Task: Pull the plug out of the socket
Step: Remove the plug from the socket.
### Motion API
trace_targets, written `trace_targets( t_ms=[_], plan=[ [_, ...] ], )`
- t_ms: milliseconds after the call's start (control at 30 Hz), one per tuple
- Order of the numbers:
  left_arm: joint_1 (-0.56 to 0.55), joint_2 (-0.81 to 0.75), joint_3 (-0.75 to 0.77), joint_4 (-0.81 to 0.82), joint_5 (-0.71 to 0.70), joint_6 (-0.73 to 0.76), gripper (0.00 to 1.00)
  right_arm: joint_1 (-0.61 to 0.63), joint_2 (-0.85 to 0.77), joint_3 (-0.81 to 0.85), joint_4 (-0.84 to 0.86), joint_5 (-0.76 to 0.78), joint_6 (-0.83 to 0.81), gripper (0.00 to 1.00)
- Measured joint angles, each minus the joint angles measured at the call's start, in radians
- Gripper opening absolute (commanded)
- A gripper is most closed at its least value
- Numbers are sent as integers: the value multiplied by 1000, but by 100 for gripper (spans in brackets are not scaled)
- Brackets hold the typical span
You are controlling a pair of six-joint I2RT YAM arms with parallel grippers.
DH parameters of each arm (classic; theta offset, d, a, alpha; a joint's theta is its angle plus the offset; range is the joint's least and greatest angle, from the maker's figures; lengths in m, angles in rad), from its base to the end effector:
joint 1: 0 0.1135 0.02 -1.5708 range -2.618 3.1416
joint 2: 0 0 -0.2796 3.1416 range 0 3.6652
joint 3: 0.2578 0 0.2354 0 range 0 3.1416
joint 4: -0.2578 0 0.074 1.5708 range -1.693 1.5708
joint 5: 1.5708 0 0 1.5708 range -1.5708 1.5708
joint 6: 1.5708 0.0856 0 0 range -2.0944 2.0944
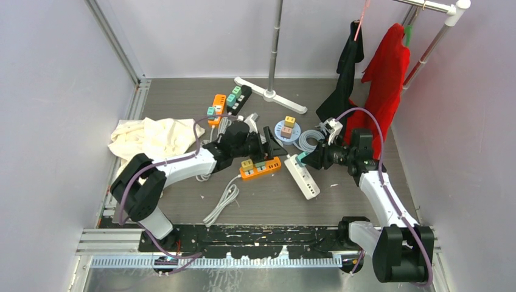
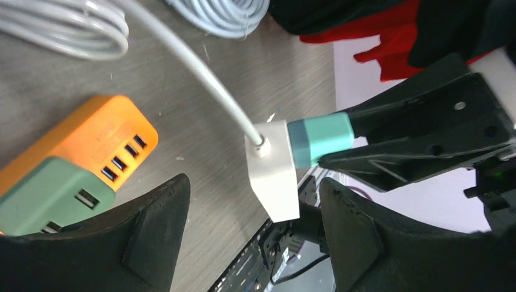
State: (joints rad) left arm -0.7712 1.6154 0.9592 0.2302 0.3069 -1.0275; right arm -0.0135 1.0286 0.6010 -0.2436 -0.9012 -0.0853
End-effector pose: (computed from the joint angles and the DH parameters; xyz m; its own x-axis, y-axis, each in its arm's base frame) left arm 0.2624 -0.2912 0.2372 -0.8908 -0.2721 -0.3639 0.1918 0.5008 -0.8440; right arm 0.2082 0.0643 0.2342 -0.5680 -0.0452 -0.8218 -0.6563 0.6273 0.4192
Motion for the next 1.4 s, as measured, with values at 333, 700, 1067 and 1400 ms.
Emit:
trace_targets(
  t_ms=[333,700,1067,1400],
  plan=[
    [-67,42,2,-47,1,-69,71,-2,-18,-16,78,-11,97,1],
    [-76,96,8,32,18,-127,58,11,-23,-47,117,-10,140,1],
    [-79,155,54,59,50,-176,0,31,-22,-55,122,27,135,1],
    [-88,163,117,-90,19,-157,0,61,0,29,-65,119,77,1]
  ],
)
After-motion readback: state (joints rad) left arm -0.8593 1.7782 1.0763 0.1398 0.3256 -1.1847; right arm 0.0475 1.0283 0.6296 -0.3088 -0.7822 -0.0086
